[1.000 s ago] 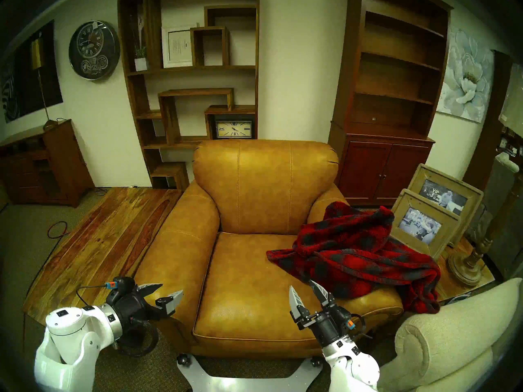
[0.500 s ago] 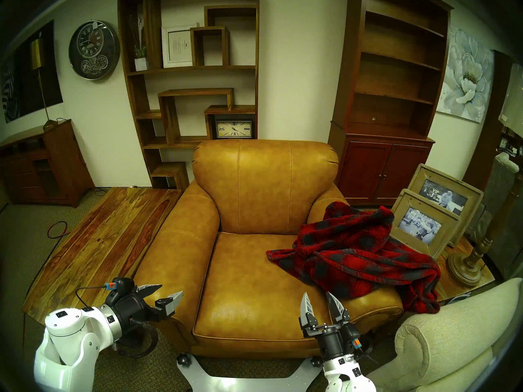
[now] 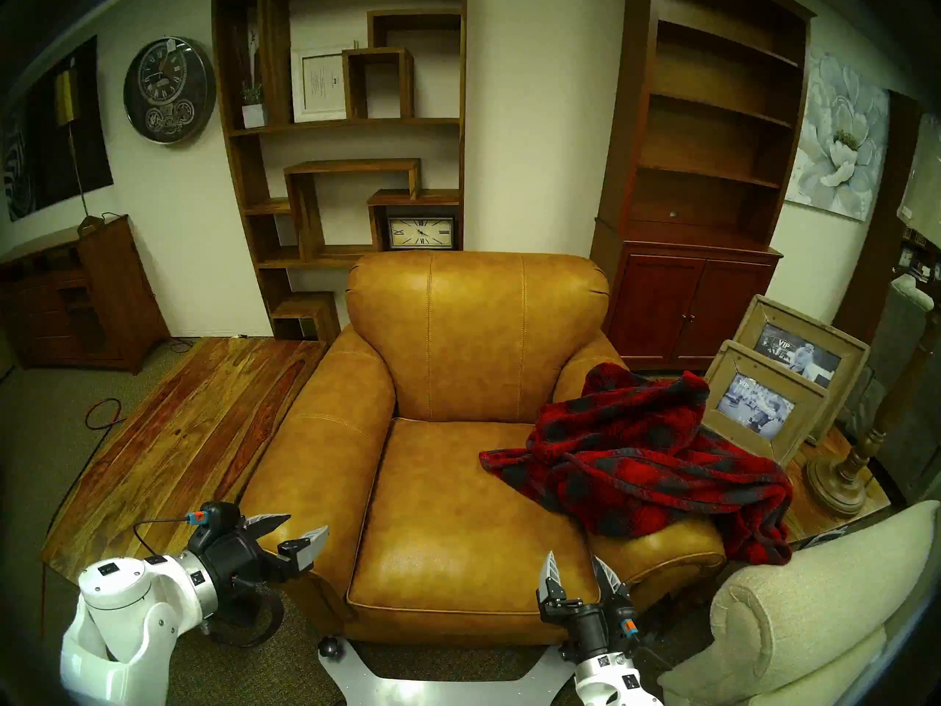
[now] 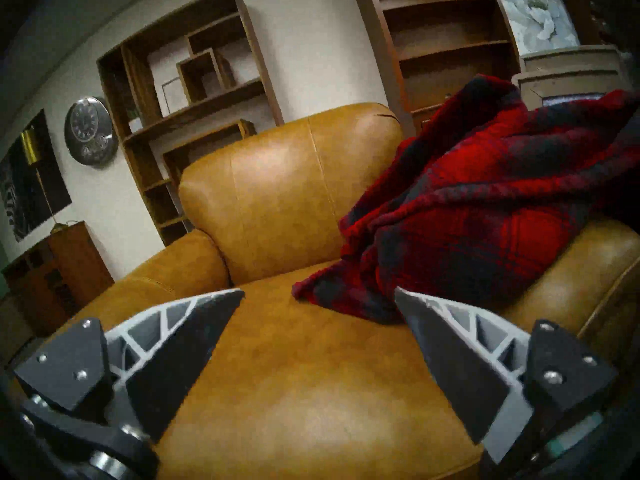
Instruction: Move the blanket from sofa and drape it over the sofa arm
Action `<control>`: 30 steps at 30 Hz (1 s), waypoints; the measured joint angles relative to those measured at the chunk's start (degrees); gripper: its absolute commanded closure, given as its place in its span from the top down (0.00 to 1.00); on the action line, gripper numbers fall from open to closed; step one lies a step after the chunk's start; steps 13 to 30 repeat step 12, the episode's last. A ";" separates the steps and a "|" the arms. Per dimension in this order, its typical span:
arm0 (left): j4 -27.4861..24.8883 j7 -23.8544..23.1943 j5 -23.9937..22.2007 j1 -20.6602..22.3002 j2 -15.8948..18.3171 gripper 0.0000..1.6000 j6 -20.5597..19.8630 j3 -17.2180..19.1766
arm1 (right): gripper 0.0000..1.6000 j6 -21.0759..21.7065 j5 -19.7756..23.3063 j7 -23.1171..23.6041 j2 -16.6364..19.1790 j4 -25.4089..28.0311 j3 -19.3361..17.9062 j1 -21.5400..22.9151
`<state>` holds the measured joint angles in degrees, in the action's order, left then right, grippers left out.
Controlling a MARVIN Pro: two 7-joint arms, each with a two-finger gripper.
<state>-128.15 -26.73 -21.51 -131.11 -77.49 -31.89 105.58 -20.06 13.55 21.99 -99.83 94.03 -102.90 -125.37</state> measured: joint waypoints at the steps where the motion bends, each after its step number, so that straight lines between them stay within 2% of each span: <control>1: -0.02 0.00 0.02 -0.03 -0.03 1.00 0.00 0.01 | 1.00 0.40 0.06 -0.96 0.03 0.24 0.07 0.00; 12: -0.26 0.00 0.23 -0.27 -0.36 1.00 0.00 0.11 | 1.00 2.72 2.35 -13.80 1.96 2.98 4.43 -0.44; 30: -0.26 0.00 0.23 -0.27 -0.36 1.00 0.00 0.11 | 1.00 2.72 2.35 -13.80 1.96 2.98 4.43 -0.44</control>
